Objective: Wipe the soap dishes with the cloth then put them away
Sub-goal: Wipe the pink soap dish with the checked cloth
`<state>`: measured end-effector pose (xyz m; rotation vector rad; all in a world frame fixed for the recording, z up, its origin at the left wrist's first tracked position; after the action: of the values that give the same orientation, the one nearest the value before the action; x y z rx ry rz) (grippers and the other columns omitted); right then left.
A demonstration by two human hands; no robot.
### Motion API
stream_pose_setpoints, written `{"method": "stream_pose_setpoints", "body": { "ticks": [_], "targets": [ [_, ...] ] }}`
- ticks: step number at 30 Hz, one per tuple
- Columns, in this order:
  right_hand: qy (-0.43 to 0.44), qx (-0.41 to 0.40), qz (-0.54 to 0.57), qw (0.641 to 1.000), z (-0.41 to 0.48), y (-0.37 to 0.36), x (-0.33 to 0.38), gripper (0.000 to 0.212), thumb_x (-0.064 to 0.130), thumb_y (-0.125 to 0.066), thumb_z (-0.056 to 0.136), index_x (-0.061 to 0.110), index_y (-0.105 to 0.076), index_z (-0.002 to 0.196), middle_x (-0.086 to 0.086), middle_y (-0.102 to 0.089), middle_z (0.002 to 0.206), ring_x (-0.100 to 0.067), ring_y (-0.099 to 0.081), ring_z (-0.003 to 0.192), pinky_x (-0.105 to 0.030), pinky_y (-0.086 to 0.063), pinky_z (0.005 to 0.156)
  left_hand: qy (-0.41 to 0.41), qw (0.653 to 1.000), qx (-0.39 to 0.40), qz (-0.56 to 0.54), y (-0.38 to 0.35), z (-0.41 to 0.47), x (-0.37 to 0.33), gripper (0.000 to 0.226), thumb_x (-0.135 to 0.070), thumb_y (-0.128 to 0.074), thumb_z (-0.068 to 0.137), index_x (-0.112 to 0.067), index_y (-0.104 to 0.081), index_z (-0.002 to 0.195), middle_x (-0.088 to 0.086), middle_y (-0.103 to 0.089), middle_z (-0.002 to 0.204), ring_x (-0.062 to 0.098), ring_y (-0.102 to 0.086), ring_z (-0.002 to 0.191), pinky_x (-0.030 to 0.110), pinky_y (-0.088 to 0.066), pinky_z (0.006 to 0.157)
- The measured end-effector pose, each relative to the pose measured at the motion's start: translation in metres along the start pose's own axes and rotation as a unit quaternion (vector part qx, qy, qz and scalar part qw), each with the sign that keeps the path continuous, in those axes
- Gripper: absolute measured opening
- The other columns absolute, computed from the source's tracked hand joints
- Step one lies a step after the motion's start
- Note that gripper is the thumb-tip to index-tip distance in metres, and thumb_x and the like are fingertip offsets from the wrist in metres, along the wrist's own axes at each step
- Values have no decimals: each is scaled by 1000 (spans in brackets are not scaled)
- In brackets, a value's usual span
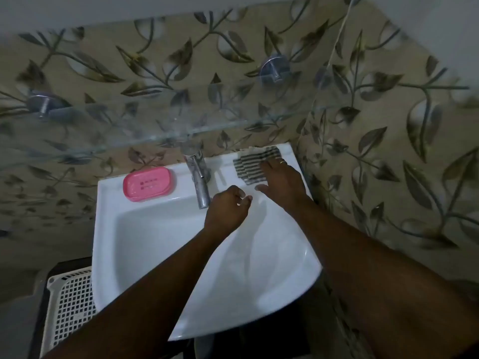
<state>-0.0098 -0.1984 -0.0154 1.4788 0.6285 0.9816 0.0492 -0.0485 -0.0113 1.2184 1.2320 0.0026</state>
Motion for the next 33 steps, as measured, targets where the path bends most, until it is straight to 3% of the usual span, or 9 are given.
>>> {"method": "stream_pose_setpoints", "body": {
  "ticks": [6, 11, 16, 19, 21, 24, 27, 30, 33],
  "targets": [
    [1, 44, 16, 999, 26, -16, -3, 60, 41, -76, 78, 18, -57, 129, -6, -54, 137, -29, -57, 116, -40, -46, 96, 0, 999, 43, -5, -14, -2, 18, 18, -36, -58, 90, -20, -66, 90, -5, -72, 91, 9, -66, 83, 29, -55, 76],
    [-24, -13, 41, 999, 41, -6, -4, 30, 21, -67, 88, 17, -68, 118, -10, -63, 126, -32, -59, 113, -42, -51, 90, -7, 999, 34, -27, -9, 0, 15, 16, -31, -57, 91, -18, -67, 88, -7, -72, 89, 7, -65, 80, 29, -55, 75],
    [-90, -61, 85, 990, 35, 0, -9, 31, 15, -52, 97, 11, -59, 127, -14, -65, 123, -33, -60, 112, -40, -49, 92, -19, 997, -14, -69, 24, -14, 3, 18, -31, -54, 91, -20, -67, 86, -13, -67, 75, 6, -66, 66, 28, -56, 66],
    [-196, -113, 257, 939, 19, 19, -13, 29, 17, -46, 100, 3, -53, 124, -23, -63, 118, -39, -59, 107, -38, -46, 85, -7, 992, -73, -106, 58, -20, 17, 28, -43, -51, 88, -21, -66, 79, -6, -70, 69, 12, -68, 62, 39, -58, 66],
    [-252, -138, 396, 872, 4, 28, -10, 32, 23, -40, 103, 3, -50, 125, -23, -59, 121, -38, -57, 109, -34, -44, 85, 5, 988, -113, -106, 85, -21, 34, 30, -43, -50, 89, -20, -65, 76, -4, -70, 66, 13, -67, 61, 42, -57, 63],
    [-299, -153, 540, 772, -18, 34, 7, 38, 35, -38, 101, 14, -49, 131, -9, -57, 118, -29, -56, 109, -35, -46, 91, 24, 985, -171, -18, 128, -20, 62, 28, -37, -51, 92, -17, -63, 77, 0, -68, 67, 19, -65, 64, 38, -54, 62],
    [-304, -166, 607, 715, -41, 49, 35, 28, 30, -36, 104, 21, -56, 120, 5, -57, 107, -14, -57, 94, -26, -45, 76, 40, 975, -211, 63, 164, -14, 94, 16, -30, -57, 92, -17, -65, 87, 4, -70, 83, 24, -65, 76, 28, -47, 65],
    [-288, -150, 629, 706, -54, 61, 67, 28, 41, -38, 103, 29, -62, 95, 13, -63, 94, -8, -60, 89, -34, -49, 84, 31, 972, -202, 118, 186, 0, 122, 20, -28, -64, 85, -14, -64, 99, 9, -66, 100, 28, -62, 94, 31, -46, 73],
    [-261, -124, 618, 731, -57, 64, 99, 33, 57, -42, 96, 31, -64, 93, 10, -68, 93, -15, -64, 93, -43, -51, 89, 33, 968, -135, 209, 193, 18, 143, 51, -33, -73, 74, -8, -58, 116, 15, -59, 113, 36, -55, 106, 42, -50, 81]
  ]
}}
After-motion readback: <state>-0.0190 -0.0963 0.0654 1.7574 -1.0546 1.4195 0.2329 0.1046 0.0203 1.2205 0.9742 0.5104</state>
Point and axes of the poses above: each hand's wrist, its own z-axis towards the middle knuckle, its own y-axis out of the back of the hand, x = y × z, the point moved 7 cm from there along z, towards the middle knuckle
